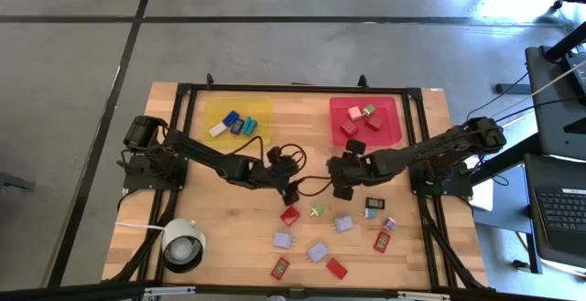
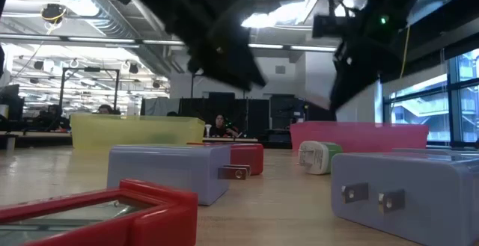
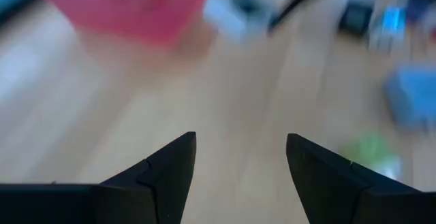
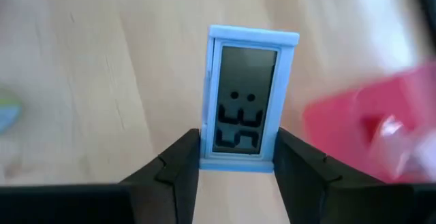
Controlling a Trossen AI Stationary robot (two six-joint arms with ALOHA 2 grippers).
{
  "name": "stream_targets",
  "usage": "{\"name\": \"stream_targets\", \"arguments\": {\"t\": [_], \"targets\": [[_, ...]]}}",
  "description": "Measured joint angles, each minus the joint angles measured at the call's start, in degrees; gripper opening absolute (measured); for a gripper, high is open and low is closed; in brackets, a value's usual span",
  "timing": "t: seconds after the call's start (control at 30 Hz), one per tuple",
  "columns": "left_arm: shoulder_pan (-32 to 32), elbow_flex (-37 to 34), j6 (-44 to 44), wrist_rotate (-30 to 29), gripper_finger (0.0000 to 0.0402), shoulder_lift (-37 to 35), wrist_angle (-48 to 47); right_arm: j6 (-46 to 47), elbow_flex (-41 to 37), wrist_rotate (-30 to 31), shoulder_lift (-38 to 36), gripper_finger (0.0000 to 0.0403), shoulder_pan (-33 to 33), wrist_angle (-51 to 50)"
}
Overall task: Pick & Place Office items
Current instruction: Put the white digital clock into the yellow bin
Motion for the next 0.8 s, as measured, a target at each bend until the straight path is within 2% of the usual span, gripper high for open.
{"name": "stream_targets", "arguments": {"t": [0.17,0.3,0.53,0.6,0.8], "targets": [[0.0,0.0,4.6,-6.0,0.0225,0.0,12.7,-6.0,2.2,9.9,-0.1,0.0158,2.4,0.2],[0.1,0.0,6.5,-6.9,0.0224,0.0,18.8,-10.8,2.8,19.1,-0.1,0.0158,4.5,0.2],[2.0,0.0,4.1,-6.1,0.0218,0.0,20.1,-21.2,2.9,29.0,-0.1,0.0158,7.7,1.9],[2.7,0.0,3.0,-4.2,0.0216,0.0,20.1,-24.1,2.9,31.2,-0.1,0.0159,8.5,3.3],[4.3,0.0,2.1,2.1,0.0214,0.0,24.3,-31.5,3.0,32.2,-0.1,0.0159,9.5,6.9]]}}
